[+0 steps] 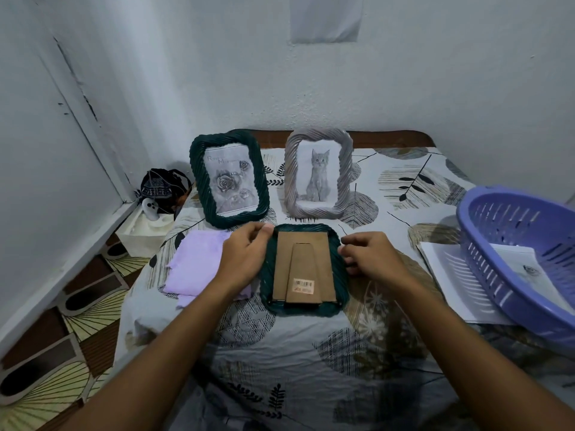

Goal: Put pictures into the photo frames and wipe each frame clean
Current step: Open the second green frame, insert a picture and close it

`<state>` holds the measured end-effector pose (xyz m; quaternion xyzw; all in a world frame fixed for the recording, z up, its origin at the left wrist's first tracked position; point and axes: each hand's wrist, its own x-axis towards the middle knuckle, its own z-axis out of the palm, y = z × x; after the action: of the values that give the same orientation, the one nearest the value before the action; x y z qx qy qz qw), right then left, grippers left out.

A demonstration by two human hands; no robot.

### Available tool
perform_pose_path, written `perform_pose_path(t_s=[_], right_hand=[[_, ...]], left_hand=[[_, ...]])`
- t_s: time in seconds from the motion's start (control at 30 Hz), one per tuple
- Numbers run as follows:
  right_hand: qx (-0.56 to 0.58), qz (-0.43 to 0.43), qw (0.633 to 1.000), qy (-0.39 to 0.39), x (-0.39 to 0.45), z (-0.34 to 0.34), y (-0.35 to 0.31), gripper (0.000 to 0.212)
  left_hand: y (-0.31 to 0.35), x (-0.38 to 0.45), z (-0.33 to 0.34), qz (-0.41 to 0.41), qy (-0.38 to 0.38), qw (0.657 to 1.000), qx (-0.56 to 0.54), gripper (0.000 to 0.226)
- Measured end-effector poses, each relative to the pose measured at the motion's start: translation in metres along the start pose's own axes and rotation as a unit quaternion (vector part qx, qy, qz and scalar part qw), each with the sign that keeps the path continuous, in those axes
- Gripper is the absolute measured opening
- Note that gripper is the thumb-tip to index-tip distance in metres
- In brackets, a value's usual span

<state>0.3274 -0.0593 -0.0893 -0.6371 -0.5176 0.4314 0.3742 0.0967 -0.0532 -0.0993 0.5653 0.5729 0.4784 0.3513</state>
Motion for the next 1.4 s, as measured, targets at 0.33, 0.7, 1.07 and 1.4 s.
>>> perform_pose_path(t_s=[0.33, 0.7, 1.07, 1.4], right_hand=[[-0.140, -0.094, 0.985, 0.031, 0.031, -0.009, -0.002, 0.024], [-0.333, -0.157, 0.924, -0.106, 0.075, -0.017, -0.023, 0.025], [-0.268, -0.139, 0.942, -0.149, 0.087, -0.023, -0.020, 0.018], [-0.250, -0.162, 0.946, -0.127, 0.090, -0.020, -0.013, 0.006]], left_hand=[[0.000, 0.044, -0.001, 0.082, -0.065, 0.964, 0.244, 0.019], [0.009, 0.086, -0.003, 0.156, -0.245, 0.882, 0.371, 0.023], [0.000, 0.103, -0.006, 0.149, -0.279, 0.895, 0.314, 0.021], [-0.006, 0.104, -0.006, 0.143, -0.268, 0.914, 0.268, 0.016]])
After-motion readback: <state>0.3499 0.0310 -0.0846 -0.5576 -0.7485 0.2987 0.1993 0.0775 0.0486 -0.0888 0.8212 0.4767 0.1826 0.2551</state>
